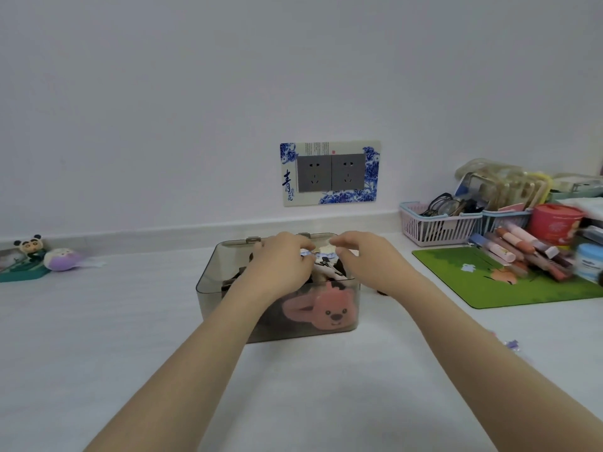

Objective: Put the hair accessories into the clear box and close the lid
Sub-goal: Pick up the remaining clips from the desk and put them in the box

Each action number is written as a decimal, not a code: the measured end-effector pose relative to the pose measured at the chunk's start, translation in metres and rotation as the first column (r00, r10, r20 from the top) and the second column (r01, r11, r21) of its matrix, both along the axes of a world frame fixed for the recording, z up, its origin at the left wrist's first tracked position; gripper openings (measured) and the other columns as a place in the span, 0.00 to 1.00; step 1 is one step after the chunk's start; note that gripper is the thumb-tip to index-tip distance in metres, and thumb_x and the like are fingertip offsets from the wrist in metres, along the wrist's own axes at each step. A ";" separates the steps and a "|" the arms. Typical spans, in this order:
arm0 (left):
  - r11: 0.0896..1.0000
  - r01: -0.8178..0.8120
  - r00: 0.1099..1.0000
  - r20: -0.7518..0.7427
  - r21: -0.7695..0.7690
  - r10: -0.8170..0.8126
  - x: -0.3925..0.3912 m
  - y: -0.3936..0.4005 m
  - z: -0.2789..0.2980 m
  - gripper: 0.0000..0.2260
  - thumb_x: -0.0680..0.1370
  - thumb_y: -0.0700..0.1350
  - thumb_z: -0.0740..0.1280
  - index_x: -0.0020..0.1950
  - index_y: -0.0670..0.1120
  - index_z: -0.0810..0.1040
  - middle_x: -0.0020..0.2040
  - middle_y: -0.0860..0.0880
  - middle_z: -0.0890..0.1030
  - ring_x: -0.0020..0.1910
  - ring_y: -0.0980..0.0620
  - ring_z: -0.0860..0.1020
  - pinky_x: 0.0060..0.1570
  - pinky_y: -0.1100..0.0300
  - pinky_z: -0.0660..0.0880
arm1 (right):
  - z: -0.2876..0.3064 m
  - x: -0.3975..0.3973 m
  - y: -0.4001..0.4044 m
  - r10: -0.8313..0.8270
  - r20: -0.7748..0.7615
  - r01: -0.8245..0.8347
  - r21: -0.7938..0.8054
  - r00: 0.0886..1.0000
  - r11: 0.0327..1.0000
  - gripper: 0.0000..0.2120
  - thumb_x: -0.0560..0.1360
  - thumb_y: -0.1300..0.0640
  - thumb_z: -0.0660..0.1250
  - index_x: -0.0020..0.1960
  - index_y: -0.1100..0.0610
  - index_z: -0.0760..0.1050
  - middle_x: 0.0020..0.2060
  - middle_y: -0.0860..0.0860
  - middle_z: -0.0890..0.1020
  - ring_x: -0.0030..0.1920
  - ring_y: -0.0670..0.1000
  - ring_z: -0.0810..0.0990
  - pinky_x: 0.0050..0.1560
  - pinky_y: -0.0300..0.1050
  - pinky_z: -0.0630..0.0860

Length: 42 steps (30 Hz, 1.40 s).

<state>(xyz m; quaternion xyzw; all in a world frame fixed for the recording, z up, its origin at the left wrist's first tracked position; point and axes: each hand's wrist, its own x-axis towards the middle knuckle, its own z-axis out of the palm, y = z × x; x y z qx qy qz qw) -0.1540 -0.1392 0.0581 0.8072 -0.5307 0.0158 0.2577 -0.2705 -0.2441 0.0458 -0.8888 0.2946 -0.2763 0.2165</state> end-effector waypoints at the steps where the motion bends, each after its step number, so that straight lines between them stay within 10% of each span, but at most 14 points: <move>1: 1.000 0.022 0.999 0.032 -0.019 -0.022 -0.005 -0.002 -0.001 0.14 0.78 0.47 0.60 0.62 0.53 0.77 0.63 0.49 0.78 0.64 0.46 0.72 0.64 0.51 0.66 | -0.002 -0.009 -0.001 -0.004 0.019 0.005 -0.002 1.000 1.000 0.15 0.78 0.56 0.58 0.63 0.53 0.74 0.61 0.48 0.78 0.62 0.47 0.75 0.55 0.35 0.65; 14: 0.948 0.289 0.954 0.117 -0.130 -0.275 -0.085 -0.049 -0.030 0.16 0.77 0.37 0.58 0.63 0.46 0.76 0.63 0.48 0.77 0.65 0.49 0.71 0.66 0.56 0.62 | -0.019 -0.116 -0.041 -0.177 -0.084 0.182 0.053 0.981 0.982 0.11 0.76 0.55 0.60 0.56 0.50 0.77 0.52 0.48 0.82 0.53 0.48 0.78 0.53 0.40 0.72; 24: 0.965 0.092 0.988 0.095 0.246 -0.118 -0.110 -0.118 -0.054 0.23 0.79 0.41 0.55 0.75 0.46 0.56 0.77 0.40 0.50 0.74 0.39 0.52 0.69 0.45 0.58 | -0.045 -0.169 -0.054 -0.093 -0.246 0.135 0.157 0.965 0.978 0.15 0.75 0.43 0.61 0.60 0.43 0.74 0.57 0.44 0.77 0.57 0.45 0.76 0.58 0.44 0.74; 36: 0.981 0.170 0.984 0.038 0.096 -0.175 -0.109 -0.117 -0.071 0.15 0.76 0.39 0.58 0.63 0.48 0.68 0.59 0.44 0.69 0.60 0.42 0.67 0.52 0.52 0.70 | -0.080 -0.181 -0.025 -0.112 -0.338 0.062 -0.156 0.934 0.986 0.45 0.58 0.20 0.47 0.69 0.40 0.60 0.66 0.41 0.70 0.66 0.48 0.66 0.66 0.45 0.64; 42: 0.979 0.201 0.975 0.088 0.042 -0.204 -0.114 -0.099 -0.068 0.14 0.78 0.42 0.60 0.63 0.49 0.69 0.58 0.45 0.70 0.59 0.43 0.68 0.48 0.55 0.66 | -0.090 -0.168 -0.032 -0.156 -0.266 0.092 -0.237 0.951 0.967 0.23 0.73 0.38 0.60 0.65 0.44 0.69 0.56 0.47 0.76 0.59 0.51 0.70 0.58 0.44 0.69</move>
